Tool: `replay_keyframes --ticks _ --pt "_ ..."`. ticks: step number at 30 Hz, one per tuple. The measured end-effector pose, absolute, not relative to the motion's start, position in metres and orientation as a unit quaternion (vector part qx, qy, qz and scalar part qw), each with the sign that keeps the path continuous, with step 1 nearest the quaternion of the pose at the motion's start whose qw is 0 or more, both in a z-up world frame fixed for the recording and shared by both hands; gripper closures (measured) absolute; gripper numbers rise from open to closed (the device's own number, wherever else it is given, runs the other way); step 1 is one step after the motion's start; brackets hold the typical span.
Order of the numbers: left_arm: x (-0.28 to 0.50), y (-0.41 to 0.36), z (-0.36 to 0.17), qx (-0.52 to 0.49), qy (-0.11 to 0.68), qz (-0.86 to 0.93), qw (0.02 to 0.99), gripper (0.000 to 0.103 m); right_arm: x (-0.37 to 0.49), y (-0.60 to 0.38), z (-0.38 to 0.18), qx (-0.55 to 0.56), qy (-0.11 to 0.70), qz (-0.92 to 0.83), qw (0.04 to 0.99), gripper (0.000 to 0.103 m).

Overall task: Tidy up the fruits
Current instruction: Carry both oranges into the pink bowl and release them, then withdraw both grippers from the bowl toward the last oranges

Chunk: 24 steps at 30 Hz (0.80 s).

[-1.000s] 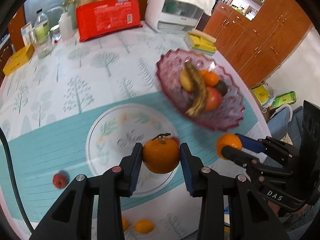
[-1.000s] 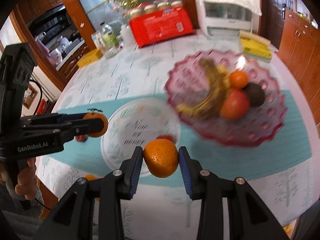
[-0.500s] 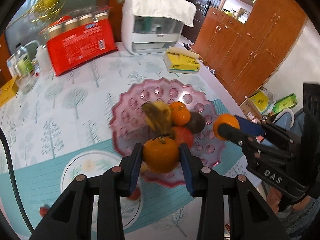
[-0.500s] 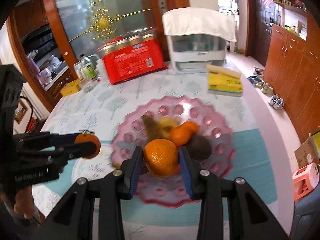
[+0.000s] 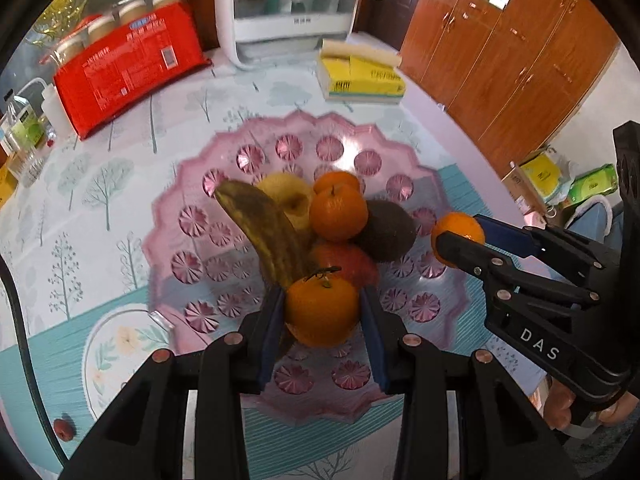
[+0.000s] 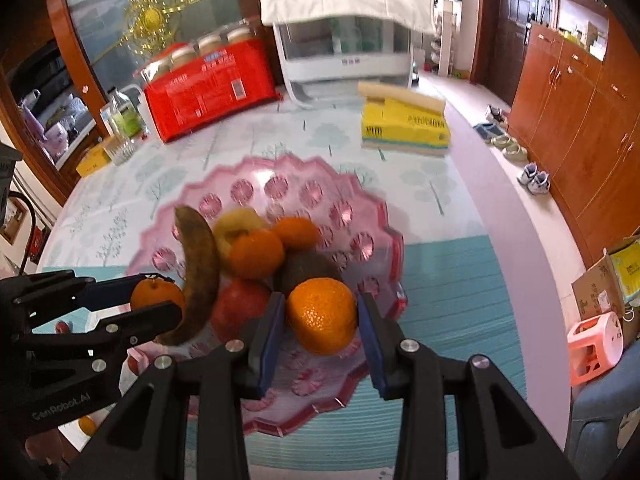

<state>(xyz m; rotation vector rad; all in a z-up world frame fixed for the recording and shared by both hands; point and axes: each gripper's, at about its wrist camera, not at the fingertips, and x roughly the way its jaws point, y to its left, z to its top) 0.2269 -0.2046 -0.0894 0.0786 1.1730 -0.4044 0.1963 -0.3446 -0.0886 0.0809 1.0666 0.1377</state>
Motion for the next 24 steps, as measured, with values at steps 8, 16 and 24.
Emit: replay_keyframes --ticks 8,16,24 --pt "0.225 -0.21 -0.109 0.045 0.574 -0.171 0.8 0.065 0.194 -0.344 -0.112 0.028 0.537 0.079 0.839 0.065" --pt "0.219 -0.204 -0.103 0.051 0.561 -0.137 0.815 0.028 0.19 -0.341 -0.113 0.032 0.535 0.095 0.839 0.053" --pt "0.216 -0.195 -0.098 0.04 0.56 -0.123 0.819 0.022 0.188 -0.342 -0.11 0.04 0.536 0.091 0.839 0.052"
